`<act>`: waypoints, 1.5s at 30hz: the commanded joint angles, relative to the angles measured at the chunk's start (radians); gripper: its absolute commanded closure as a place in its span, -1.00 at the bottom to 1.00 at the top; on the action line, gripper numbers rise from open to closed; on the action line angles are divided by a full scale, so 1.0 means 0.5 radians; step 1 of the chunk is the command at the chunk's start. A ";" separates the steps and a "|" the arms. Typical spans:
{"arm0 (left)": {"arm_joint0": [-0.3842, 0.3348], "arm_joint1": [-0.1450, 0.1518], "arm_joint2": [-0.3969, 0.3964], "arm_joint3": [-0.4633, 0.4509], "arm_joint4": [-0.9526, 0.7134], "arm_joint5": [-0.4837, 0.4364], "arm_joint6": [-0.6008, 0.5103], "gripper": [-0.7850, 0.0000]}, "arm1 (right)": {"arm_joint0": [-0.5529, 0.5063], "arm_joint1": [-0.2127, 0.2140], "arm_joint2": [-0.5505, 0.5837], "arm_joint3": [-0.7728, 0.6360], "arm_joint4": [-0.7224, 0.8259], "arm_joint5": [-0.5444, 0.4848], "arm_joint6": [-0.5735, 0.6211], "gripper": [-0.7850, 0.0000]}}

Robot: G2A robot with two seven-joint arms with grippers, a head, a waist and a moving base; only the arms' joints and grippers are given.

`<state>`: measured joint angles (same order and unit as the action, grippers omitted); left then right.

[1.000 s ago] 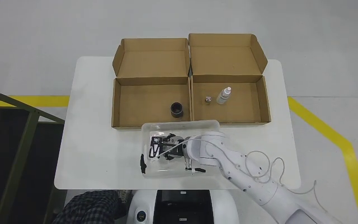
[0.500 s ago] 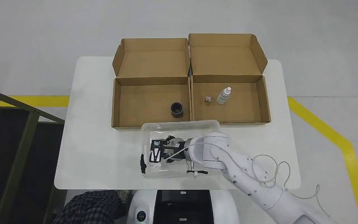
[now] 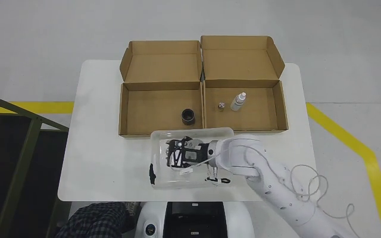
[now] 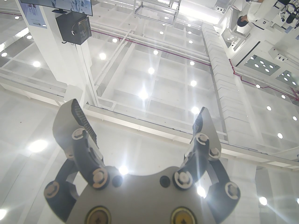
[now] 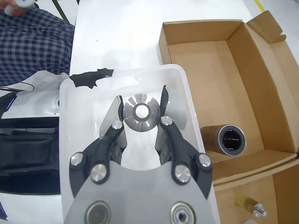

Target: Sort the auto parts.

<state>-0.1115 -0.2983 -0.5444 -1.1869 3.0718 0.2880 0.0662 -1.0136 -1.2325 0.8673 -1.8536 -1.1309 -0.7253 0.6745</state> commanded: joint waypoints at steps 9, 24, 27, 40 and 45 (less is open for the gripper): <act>0.000 0.000 0.000 0.000 0.000 0.000 0.000 -1.00 | -0.117 0.061 0.243 -0.234 0.148 -0.070 -0.035 1.00; 0.000 0.000 0.000 0.000 0.000 0.000 0.000 -1.00 | -0.245 0.142 0.679 -0.238 0.509 -0.178 -0.223 1.00; 0.000 0.000 0.000 0.000 0.000 0.000 0.000 -1.00 | -0.255 0.154 0.726 -0.220 0.563 -0.198 -0.248 1.00; 0.000 0.000 0.000 0.000 0.000 0.000 0.000 -1.00 | -0.224 0.184 0.774 -0.102 0.755 -0.242 -0.300 1.00; 0.000 0.000 0.000 0.000 0.000 0.000 0.000 -1.00 | -0.163 0.182 0.718 -0.053 0.728 -0.155 -0.266 1.00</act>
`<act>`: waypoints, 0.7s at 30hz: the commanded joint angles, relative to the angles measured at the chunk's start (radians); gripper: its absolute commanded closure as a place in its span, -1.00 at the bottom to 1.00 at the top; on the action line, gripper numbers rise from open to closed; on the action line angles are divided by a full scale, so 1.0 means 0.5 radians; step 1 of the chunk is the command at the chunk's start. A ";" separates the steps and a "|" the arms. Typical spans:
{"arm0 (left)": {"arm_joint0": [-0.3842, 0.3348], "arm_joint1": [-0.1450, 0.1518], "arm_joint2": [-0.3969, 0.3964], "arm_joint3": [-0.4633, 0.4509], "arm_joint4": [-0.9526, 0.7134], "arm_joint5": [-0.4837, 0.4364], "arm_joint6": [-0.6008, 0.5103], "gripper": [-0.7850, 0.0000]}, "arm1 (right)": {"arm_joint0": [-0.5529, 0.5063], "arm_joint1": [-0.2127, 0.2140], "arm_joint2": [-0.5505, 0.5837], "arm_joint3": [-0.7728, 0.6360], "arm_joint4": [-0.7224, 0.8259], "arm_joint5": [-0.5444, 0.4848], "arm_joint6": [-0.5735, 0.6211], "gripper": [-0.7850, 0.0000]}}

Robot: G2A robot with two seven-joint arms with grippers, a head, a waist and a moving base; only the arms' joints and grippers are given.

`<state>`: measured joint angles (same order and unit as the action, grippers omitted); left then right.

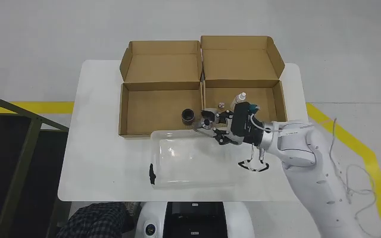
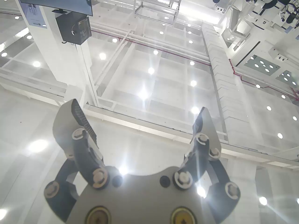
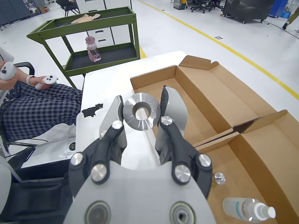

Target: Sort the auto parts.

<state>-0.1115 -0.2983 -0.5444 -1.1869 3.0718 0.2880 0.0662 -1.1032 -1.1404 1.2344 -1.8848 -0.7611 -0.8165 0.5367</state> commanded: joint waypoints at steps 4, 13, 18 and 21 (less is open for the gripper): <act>0.000 0.000 0.000 0.000 0.000 0.000 0.000 -1.00 | 0.113 -0.016 -0.126 0.060 -0.081 0.133 0.043 1.00; 0.000 0.000 0.000 0.000 0.000 0.000 0.000 -1.00 | 0.357 -0.075 -0.425 0.194 -0.333 0.401 0.077 1.00; 0.000 0.000 0.000 0.000 0.000 0.000 0.000 -1.00 | 0.483 -0.117 -0.568 0.321 -0.413 0.539 0.056 1.00; 0.000 0.000 0.000 0.000 0.000 0.000 0.000 -1.00 | 0.564 -0.144 -0.641 0.417 -0.437 0.606 0.047 1.00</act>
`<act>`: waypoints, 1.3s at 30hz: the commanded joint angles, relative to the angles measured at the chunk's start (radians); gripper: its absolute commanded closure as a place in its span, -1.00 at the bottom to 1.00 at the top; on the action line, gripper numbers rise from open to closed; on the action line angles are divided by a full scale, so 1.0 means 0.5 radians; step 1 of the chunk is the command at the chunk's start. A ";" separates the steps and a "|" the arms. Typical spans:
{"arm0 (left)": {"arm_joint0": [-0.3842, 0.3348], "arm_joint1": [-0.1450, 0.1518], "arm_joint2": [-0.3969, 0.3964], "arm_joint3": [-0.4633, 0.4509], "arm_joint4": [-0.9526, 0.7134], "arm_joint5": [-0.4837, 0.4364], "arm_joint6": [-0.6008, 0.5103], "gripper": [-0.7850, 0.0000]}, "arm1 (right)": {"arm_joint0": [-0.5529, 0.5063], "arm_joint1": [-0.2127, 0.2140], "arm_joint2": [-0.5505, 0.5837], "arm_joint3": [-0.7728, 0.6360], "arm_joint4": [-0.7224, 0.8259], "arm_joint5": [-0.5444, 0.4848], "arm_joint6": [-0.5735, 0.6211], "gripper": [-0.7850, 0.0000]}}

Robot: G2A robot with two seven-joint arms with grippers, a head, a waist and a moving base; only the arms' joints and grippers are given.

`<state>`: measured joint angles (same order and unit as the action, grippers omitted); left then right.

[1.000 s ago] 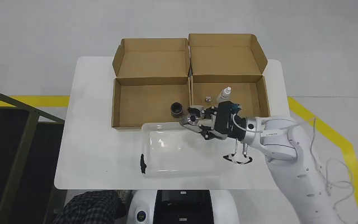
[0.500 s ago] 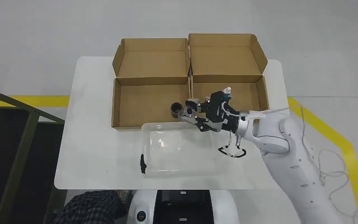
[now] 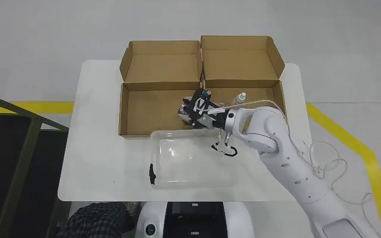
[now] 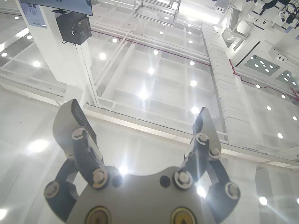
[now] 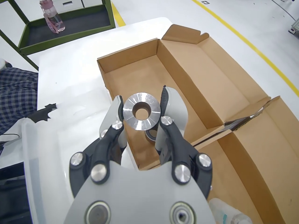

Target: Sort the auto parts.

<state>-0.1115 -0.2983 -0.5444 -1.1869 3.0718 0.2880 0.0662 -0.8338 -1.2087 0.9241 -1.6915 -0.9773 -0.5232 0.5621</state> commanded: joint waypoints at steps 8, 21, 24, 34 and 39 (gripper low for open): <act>0.000 0.000 0.000 0.000 0.000 0.000 0.000 -1.00 | 0.188 -0.078 -0.187 0.252 -0.110 0.207 0.000 1.00; 0.000 0.000 0.000 0.000 0.000 0.000 0.000 -1.00 | 0.421 -0.214 -0.422 0.612 -0.231 0.473 0.023 1.00; 0.000 0.000 0.000 0.000 0.000 0.000 0.000 -1.00 | 0.463 -0.247 -0.454 0.689 -0.220 0.516 0.033 1.00; 0.000 0.000 0.000 0.000 0.000 0.000 0.000 -1.00 | 0.566 -0.344 -0.532 0.922 -0.167 0.590 0.055 0.99; 0.000 0.000 0.000 0.000 0.000 0.000 0.000 -1.00 | 0.602 -0.393 -0.573 1.030 -0.156 0.609 0.050 0.84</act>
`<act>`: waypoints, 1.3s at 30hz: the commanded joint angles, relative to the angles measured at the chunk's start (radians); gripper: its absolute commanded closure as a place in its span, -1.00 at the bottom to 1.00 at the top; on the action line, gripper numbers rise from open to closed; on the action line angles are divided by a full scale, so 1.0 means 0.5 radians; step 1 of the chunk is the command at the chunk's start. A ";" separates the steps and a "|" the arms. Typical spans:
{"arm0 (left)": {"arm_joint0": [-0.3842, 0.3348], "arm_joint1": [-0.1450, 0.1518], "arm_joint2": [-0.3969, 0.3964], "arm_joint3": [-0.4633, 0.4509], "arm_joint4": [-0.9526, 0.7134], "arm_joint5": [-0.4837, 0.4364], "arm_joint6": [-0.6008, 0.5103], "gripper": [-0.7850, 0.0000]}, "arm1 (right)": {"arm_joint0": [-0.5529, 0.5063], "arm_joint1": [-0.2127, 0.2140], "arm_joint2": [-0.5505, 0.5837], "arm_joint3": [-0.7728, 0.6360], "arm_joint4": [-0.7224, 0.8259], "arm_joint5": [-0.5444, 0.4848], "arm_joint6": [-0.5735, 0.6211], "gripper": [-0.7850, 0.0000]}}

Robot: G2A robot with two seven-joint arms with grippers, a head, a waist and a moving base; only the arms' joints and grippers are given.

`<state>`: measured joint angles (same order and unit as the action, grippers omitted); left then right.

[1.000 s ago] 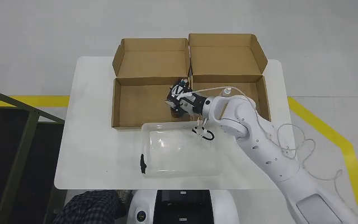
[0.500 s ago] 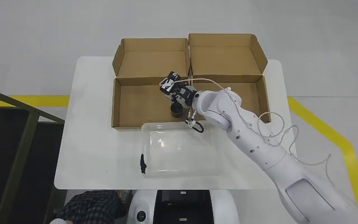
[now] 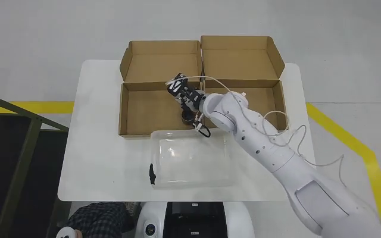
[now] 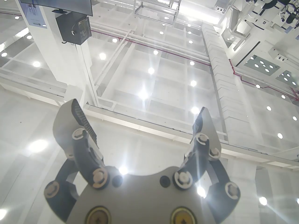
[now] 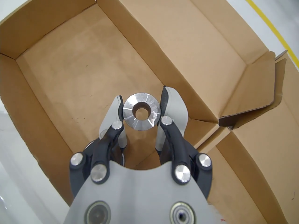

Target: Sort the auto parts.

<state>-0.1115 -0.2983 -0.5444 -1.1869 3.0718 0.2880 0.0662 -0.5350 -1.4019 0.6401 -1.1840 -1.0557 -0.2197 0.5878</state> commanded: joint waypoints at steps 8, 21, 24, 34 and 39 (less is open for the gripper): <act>0.000 0.000 0.000 0.000 0.000 0.000 0.000 -1.00 | 0.045 -0.068 -0.041 0.153 -0.012 0.008 -0.010 0.69; 0.000 0.000 0.000 0.000 0.000 0.000 0.000 -1.00 | 0.083 -0.143 -0.053 0.323 -0.020 -0.025 -0.003 0.19; 0.000 0.000 0.000 0.000 0.000 0.000 0.000 -1.00 | 0.088 -0.158 -0.053 0.343 -0.026 -0.028 0.001 0.15; 0.000 0.000 0.000 0.000 0.000 0.000 0.000 -1.00 | 0.056 -0.150 0.031 0.147 -0.062 -0.132 0.013 0.07; 0.000 0.000 0.000 0.000 0.000 0.000 0.000 -1.00 | -0.055 -0.096 0.142 -0.144 -0.123 -0.196 0.063 0.03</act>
<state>-0.1115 -0.2983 -0.5444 -1.1869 3.0718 0.2880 0.0662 -0.5522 -1.4547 0.7011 -1.2281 -1.1105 -0.3131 0.6151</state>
